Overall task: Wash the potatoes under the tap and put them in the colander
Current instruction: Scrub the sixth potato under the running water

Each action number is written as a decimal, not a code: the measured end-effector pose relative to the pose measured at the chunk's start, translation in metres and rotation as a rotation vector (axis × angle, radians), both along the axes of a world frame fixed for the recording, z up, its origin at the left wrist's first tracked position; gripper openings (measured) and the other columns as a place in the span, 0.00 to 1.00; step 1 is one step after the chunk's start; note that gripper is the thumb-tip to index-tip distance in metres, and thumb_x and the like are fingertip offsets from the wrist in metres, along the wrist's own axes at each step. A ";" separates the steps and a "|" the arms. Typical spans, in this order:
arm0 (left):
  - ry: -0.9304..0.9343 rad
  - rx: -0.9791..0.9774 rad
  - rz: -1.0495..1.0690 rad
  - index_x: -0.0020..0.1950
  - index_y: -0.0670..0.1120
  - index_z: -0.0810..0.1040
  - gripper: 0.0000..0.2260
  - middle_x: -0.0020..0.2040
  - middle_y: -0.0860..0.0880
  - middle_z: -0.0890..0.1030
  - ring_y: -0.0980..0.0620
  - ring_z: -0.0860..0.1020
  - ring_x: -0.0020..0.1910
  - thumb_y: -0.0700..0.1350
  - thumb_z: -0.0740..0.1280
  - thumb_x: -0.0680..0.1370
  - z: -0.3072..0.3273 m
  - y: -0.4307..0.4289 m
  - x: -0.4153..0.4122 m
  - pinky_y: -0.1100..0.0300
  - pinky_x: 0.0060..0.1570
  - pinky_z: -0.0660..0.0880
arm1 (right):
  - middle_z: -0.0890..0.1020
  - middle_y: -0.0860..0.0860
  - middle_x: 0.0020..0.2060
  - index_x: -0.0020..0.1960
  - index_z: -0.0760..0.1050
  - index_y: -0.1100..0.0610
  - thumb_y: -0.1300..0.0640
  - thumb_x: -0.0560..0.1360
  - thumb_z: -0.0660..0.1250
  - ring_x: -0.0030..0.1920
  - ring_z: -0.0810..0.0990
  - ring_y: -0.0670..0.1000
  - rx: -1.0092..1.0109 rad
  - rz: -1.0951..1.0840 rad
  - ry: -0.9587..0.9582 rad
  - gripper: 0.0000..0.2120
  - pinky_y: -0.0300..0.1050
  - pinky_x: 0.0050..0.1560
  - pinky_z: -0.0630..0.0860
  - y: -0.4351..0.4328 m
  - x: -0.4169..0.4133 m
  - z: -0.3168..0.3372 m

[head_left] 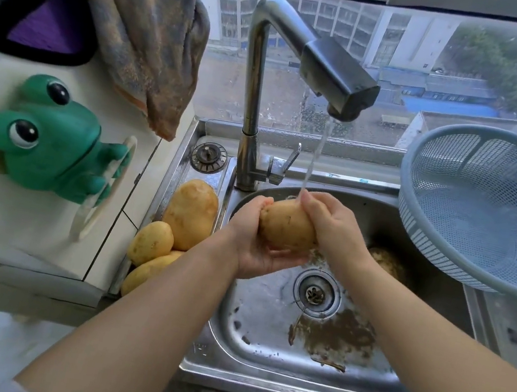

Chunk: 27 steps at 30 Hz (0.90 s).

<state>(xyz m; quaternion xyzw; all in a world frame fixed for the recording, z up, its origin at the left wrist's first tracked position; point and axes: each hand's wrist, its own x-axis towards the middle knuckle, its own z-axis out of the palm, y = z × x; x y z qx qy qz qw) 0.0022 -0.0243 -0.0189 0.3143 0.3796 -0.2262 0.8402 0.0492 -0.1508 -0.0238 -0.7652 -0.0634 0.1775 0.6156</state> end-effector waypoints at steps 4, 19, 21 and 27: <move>-0.059 0.363 0.135 0.65 0.44 0.69 0.18 0.60 0.39 0.75 0.42 0.77 0.56 0.55 0.59 0.82 -0.012 -0.016 -0.001 0.47 0.48 0.80 | 0.77 0.52 0.44 0.45 0.75 0.51 0.47 0.81 0.57 0.45 0.76 0.51 -0.027 -0.163 0.136 0.12 0.48 0.46 0.76 0.007 -0.010 -0.009; -0.173 0.508 0.419 0.60 0.45 0.74 0.14 0.58 0.37 0.78 0.39 0.79 0.54 0.50 0.66 0.78 -0.034 -0.024 0.009 0.42 0.55 0.78 | 0.72 0.58 0.65 0.71 0.66 0.53 0.55 0.81 0.61 0.60 0.77 0.58 0.332 0.081 0.610 0.19 0.52 0.55 0.80 -0.007 -0.021 -0.004; -0.091 0.462 0.405 0.59 0.46 0.74 0.17 0.57 0.38 0.78 0.38 0.79 0.54 0.56 0.65 0.77 -0.032 -0.025 0.014 0.40 0.55 0.78 | 0.72 0.56 0.64 0.70 0.66 0.49 0.58 0.78 0.67 0.59 0.78 0.57 0.226 0.162 0.517 0.23 0.52 0.56 0.80 -0.012 -0.019 0.000; -0.178 0.423 0.277 0.71 0.46 0.64 0.18 0.61 0.38 0.74 0.39 0.76 0.58 0.53 0.53 0.84 -0.023 -0.039 0.016 0.39 0.60 0.75 | 0.75 0.49 0.52 0.65 0.70 0.52 0.52 0.75 0.70 0.48 0.78 0.49 -0.103 0.052 0.102 0.20 0.42 0.40 0.82 -0.010 -0.013 0.008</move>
